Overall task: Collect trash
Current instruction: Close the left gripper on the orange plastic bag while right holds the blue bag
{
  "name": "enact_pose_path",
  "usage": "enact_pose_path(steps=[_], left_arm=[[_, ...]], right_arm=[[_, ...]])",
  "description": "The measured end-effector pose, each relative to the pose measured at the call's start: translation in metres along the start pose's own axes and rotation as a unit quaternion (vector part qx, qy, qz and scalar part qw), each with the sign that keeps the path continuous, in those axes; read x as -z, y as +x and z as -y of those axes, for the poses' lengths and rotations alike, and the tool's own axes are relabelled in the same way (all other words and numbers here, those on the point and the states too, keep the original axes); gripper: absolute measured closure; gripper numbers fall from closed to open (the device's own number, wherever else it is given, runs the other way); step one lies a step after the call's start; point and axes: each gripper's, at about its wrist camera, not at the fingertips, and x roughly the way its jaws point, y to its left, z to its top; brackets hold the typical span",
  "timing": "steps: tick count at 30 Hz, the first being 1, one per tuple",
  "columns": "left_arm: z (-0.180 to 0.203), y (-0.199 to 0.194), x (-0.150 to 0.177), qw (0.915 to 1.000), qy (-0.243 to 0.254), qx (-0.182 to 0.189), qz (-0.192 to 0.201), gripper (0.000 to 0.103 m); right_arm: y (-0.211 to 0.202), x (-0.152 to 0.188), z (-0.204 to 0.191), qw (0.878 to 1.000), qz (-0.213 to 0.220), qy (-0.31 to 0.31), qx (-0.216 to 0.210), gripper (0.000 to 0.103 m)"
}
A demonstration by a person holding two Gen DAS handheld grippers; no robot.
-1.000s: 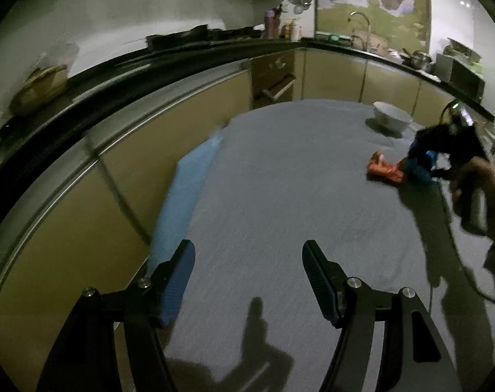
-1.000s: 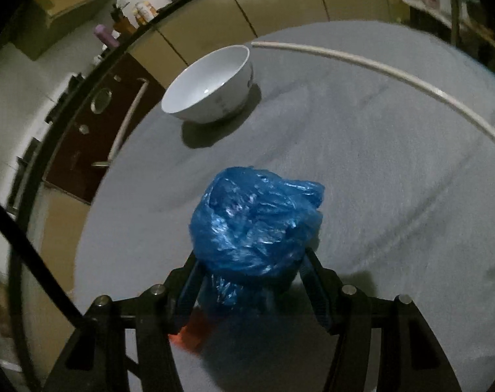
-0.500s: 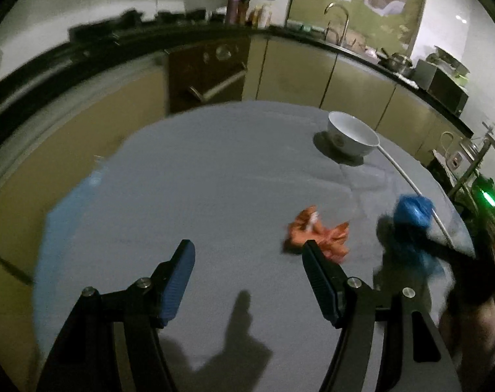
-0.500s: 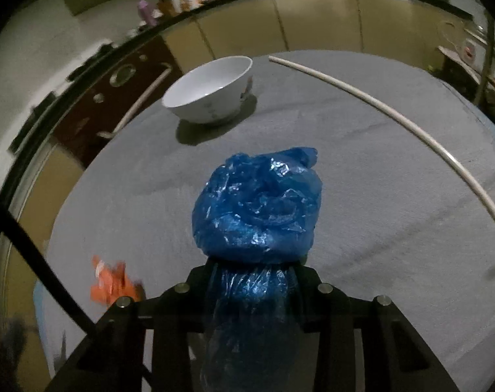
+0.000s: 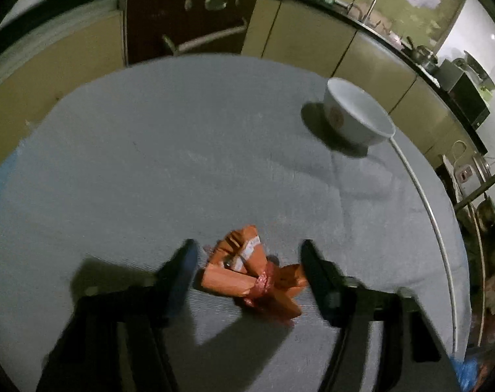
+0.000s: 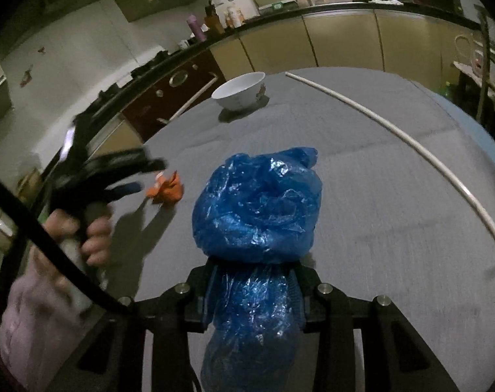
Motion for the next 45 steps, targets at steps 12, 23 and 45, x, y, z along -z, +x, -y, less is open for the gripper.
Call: enact_pose_path(steps=[12,23,45], left_arm=[[0.029,-0.049,0.094,0.9883,0.147,0.035,-0.022,0.063],[0.036,-0.136,0.196,0.9637,0.25,0.082,-0.047,0.083],[0.093,-0.096,0.21,0.9787,0.199,0.023,-0.044,0.039]], right_arm=[[-0.06,0.053,0.031,0.999,0.001,0.035,-0.023,0.064],[-0.12,0.127,0.053,0.998,-0.005,0.059,0.001,0.064],[-0.115,0.154,0.07,0.997,-0.027,0.078,0.009,0.062]])
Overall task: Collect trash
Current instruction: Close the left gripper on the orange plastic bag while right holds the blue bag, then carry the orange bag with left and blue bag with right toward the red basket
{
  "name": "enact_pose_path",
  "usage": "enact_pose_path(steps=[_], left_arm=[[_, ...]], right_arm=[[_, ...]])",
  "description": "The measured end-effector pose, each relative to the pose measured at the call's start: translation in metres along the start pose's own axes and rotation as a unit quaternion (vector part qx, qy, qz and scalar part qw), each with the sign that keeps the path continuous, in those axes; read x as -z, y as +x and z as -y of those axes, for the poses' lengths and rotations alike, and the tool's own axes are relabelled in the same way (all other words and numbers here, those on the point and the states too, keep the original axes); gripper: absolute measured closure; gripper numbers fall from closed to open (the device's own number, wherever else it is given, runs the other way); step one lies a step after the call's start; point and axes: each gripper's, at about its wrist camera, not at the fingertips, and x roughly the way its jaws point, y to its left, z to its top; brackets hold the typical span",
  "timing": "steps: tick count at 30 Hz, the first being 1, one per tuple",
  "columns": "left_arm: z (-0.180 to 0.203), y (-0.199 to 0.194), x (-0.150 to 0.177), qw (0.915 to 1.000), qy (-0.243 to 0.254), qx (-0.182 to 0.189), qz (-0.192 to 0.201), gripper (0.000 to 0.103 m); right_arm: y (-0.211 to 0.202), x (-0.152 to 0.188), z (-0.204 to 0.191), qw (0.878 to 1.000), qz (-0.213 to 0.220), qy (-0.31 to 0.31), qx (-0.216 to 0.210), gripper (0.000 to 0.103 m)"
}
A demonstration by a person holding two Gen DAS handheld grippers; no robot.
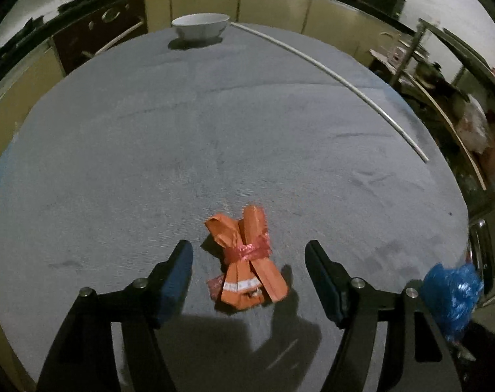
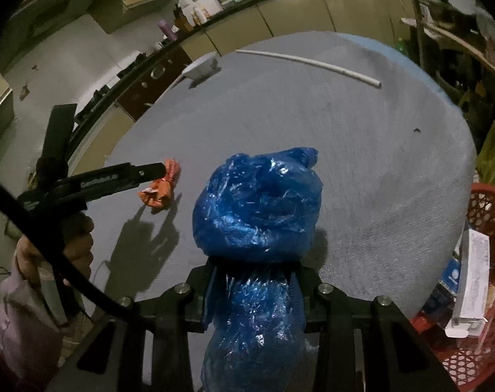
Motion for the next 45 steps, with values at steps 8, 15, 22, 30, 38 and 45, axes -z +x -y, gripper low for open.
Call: enact_pose_path(steps=[8,15,22,30,38,45], left_arm=[[0.0,0.01,0.004,0.9999,0.014,0.002,-0.006,0.071],[-0.008,-0.03,0.03,0.9994,0.026,0.012,0.018,0.071],[-0.014,-0.064,0.059,0.9983,0.021,-0.026,0.048,0.071],[-0.003,-0.095,0.077,0.9922,0.042,-0.078,0.087,0.071],[0.005,-0.12,0.08,0.9875,0.051,-0.093,0.117,0.071],[0.024,-0.14,0.083,0.9823,0.071,-0.101,0.141,0.071]], right_arm=[[0.007,-0.006,0.02,0.997,-0.021,0.057,-0.046,0.041],[-0.008,-0.01,0.023,0.998,0.0,0.058,-0.035,0.04],[0.019,-0.022,0.009,0.999,0.004,0.036,0.013,0.036],[0.019,-0.02,-0.008,0.999,0.013,0.004,0.039,0.067],[-0.032,-0.008,-0.02,0.998,0.06,-0.014,-0.007,0.067],[-0.072,-0.001,-0.026,0.994,0.096,-0.026,-0.033,0.067]])
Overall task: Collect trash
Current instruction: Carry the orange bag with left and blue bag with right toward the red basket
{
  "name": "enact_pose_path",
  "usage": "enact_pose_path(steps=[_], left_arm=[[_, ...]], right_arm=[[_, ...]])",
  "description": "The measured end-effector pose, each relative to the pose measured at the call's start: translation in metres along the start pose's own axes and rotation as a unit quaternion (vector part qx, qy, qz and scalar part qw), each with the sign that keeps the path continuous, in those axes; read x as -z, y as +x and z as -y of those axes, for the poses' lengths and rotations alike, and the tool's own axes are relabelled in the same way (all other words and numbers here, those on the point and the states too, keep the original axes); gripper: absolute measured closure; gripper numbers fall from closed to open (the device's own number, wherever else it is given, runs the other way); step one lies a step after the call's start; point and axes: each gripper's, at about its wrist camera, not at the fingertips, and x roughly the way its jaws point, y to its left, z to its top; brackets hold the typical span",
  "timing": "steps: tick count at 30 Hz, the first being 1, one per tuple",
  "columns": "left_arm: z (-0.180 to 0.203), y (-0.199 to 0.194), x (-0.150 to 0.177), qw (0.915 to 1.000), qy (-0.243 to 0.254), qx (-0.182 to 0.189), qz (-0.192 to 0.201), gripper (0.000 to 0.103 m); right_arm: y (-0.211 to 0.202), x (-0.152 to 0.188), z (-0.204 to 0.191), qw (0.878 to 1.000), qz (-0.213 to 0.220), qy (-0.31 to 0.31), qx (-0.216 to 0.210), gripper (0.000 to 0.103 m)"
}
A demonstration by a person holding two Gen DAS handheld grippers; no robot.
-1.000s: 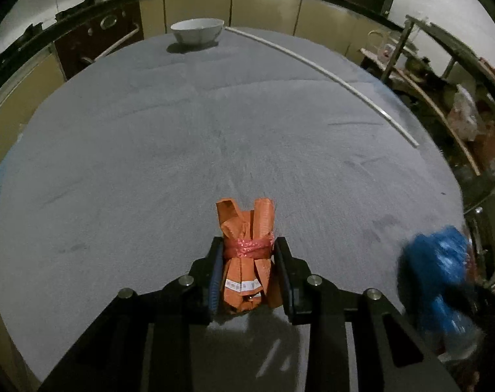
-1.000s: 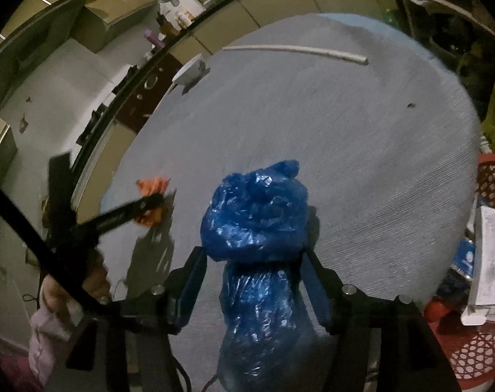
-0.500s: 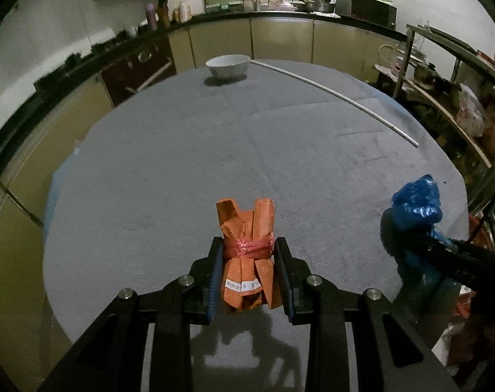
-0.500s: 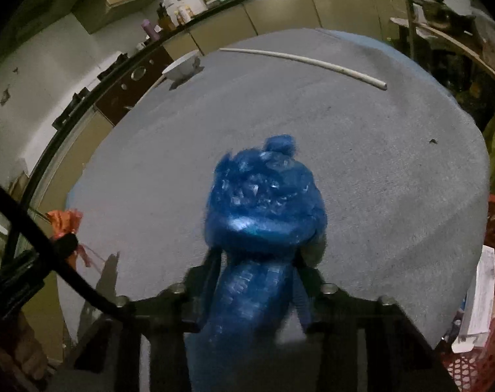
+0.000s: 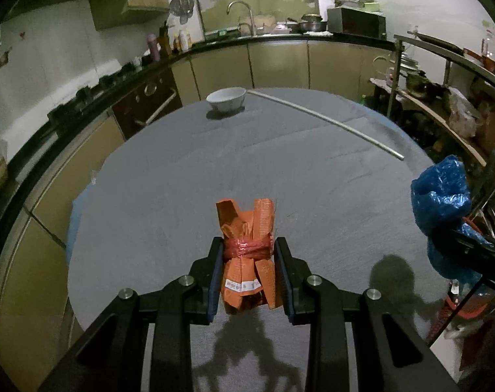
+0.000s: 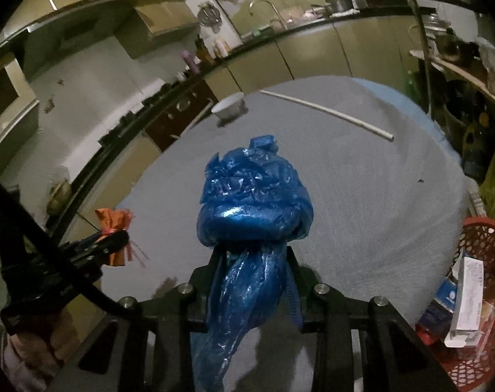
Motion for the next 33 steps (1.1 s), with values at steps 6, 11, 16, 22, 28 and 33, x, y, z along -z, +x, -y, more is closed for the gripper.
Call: enact_pose_path(steps=[6,11,16,22,28,33], left_arm=[[0.015,-0.015,-0.004,0.9996,0.019,0.001,0.02,0.071],[0.027,-0.023,-0.007,0.999,0.033,0.003,0.03,0.071],[0.039,-0.022,-0.005,0.9985,0.047,0.008,0.026,0.071],[0.05,-0.017,-0.002,0.998,0.061,0.011,0.015,0.071],[0.06,-0.013,0.001,0.9972,0.074,0.01,0.005,0.071],[0.069,-0.011,0.003,0.9963,0.084,0.015,0.001,0.071]], right_arm=[[-0.02,0.002,-0.003,1.0,0.017,-0.008,-0.005,0.067],[-0.033,0.003,-0.002,0.999,0.028,-0.018,-0.008,0.067],[-0.041,0.008,0.006,0.999,0.031,-0.007,-0.005,0.067],[-0.041,0.01,0.015,1.0,0.028,0.006,-0.002,0.067],[-0.039,0.007,0.018,1.0,0.028,0.013,-0.004,0.067],[-0.04,0.009,0.02,0.999,0.03,0.019,-0.005,0.067]])
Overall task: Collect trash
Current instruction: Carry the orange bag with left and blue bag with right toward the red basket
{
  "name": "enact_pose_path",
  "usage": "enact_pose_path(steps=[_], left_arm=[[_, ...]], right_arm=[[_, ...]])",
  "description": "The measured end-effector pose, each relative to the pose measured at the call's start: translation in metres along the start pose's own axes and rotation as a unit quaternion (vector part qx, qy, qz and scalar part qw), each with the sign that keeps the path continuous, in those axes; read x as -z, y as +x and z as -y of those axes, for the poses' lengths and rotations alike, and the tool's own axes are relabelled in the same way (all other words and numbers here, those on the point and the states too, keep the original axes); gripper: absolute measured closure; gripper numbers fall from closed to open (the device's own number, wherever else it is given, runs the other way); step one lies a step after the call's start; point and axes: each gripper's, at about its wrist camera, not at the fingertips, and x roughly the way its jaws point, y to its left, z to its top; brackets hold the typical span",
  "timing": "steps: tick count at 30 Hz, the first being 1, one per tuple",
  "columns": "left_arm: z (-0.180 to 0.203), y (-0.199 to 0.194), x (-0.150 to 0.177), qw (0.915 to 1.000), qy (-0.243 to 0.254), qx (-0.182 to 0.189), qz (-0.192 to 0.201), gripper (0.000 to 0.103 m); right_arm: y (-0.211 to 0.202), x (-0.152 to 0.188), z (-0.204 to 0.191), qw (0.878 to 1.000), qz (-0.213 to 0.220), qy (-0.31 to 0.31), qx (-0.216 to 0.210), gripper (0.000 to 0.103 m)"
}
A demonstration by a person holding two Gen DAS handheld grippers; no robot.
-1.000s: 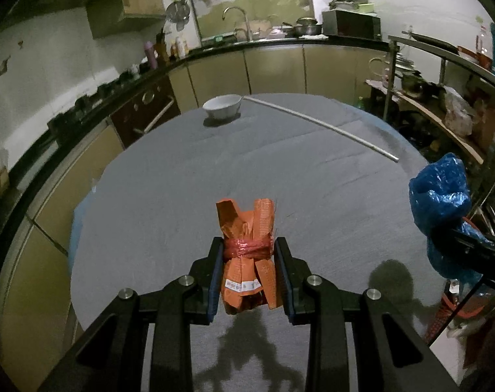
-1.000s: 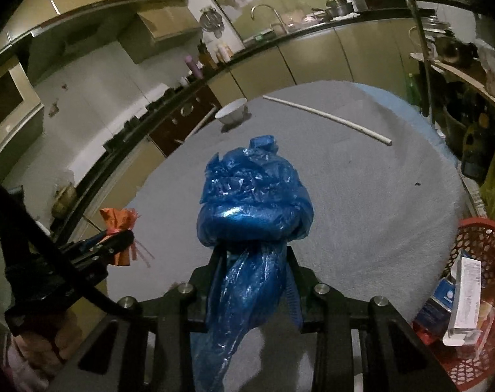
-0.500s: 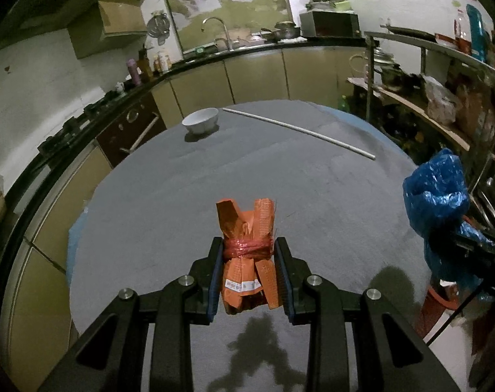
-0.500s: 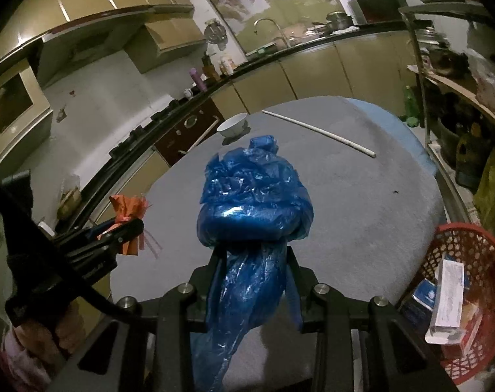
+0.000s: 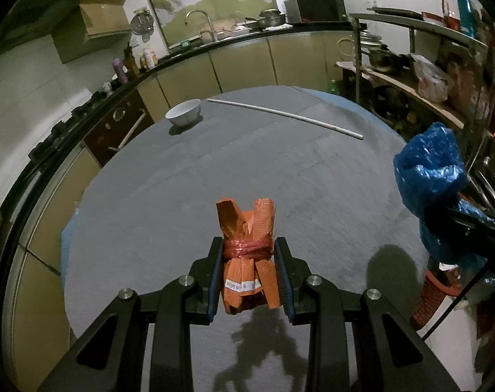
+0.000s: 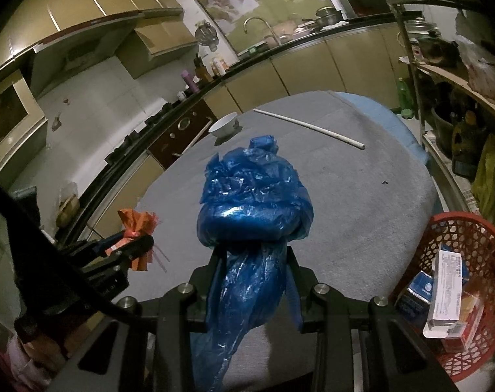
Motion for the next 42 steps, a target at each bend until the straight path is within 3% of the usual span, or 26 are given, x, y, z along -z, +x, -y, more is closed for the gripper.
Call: enact_pose_path(steps=[25,42], left_arm=[[0.021,0.009,-0.005,0.9994,0.031,0.014,-0.011,0.071],[0.047,0.007,-0.011,0.9977,0.06,0.031,-0.007,0.071]], right_arm=[[-0.01,0.007,0.018,0.999,0.008,0.033,0.012,0.067],[-0.041,0.015,0.061,0.995,0.029,0.081,0.042,0.067]])
